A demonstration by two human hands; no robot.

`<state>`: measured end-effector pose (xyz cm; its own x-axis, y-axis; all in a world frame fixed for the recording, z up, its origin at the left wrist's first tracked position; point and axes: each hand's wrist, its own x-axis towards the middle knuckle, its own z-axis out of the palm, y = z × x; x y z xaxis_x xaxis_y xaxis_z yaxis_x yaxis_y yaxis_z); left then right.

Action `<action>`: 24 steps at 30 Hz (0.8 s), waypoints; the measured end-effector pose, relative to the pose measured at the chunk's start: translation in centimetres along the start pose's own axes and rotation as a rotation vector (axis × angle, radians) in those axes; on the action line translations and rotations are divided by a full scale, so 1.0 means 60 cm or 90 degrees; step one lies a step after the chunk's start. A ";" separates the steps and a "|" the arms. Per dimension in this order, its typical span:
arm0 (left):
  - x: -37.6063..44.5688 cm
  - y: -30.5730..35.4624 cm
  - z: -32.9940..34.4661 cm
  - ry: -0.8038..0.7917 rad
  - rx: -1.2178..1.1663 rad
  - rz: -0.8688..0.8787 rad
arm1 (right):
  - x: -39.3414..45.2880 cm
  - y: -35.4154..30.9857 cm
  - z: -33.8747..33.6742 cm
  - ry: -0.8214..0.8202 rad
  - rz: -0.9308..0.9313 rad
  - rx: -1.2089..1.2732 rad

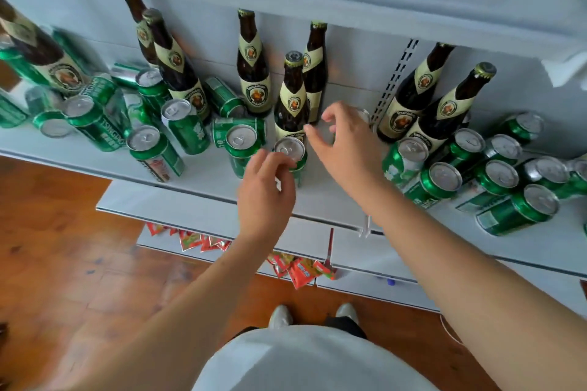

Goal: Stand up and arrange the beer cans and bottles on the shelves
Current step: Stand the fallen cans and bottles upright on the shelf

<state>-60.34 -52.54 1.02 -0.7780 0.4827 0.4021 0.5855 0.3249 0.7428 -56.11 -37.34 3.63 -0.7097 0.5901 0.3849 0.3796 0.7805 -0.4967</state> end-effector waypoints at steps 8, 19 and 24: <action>0.081 -0.098 -0.027 -0.082 0.077 -0.197 | -0.050 -0.037 0.067 -0.194 0.079 0.055; 0.039 -0.064 -0.021 -0.173 0.110 -0.198 | -0.045 0.035 -0.020 -0.236 0.129 -0.148; 0.010 -0.025 0.037 -0.225 0.030 -0.089 | -0.022 0.049 -0.040 -0.243 0.084 -0.295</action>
<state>-61.18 -50.94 -1.02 -0.7295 0.6789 0.0830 0.4955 0.4409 0.7484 -52.62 -35.32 3.52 -0.7693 0.6389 -0.0057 0.6362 0.7651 -0.0988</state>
